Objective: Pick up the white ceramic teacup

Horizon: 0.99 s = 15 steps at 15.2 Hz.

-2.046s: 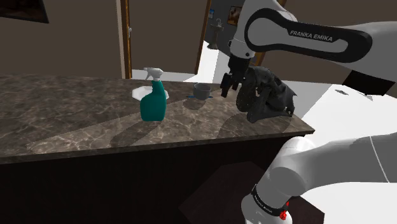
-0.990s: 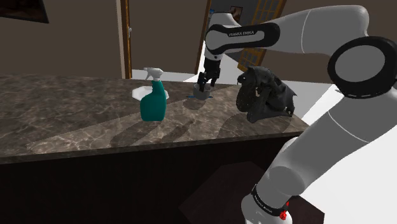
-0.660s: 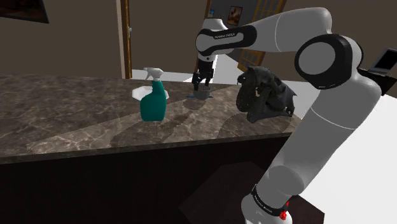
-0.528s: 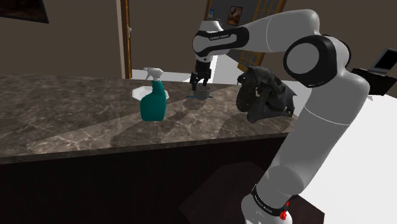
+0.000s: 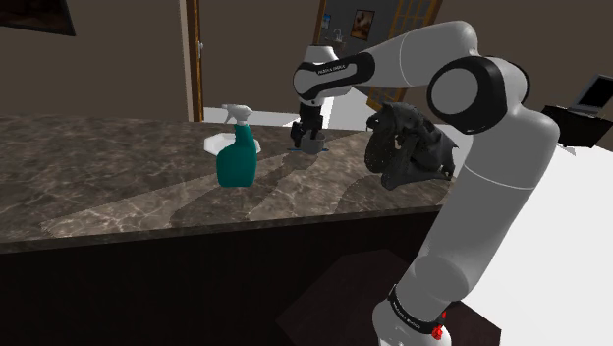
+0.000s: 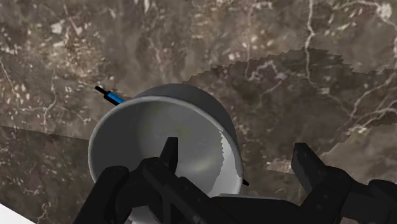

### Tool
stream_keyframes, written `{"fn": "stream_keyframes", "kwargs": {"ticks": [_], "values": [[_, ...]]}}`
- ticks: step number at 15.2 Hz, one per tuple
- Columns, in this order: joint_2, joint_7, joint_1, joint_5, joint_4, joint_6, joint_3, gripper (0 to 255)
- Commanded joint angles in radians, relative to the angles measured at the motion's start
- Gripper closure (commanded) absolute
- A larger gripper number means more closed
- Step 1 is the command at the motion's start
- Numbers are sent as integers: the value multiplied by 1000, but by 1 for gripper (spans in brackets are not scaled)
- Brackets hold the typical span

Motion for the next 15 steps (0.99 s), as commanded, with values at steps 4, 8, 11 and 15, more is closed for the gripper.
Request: {"fn": "stream_keyframes", "kwargs": {"ticks": [4,8,11,15], "values": [[8,-3,-2,2,-1,9,-1,255],[8,-3,-2,2,-1,9,-1,255],[5,-2,-2,1,-5,10,-1,255],[-9,-4,-1,-1,33,-41,-1,255]]}}
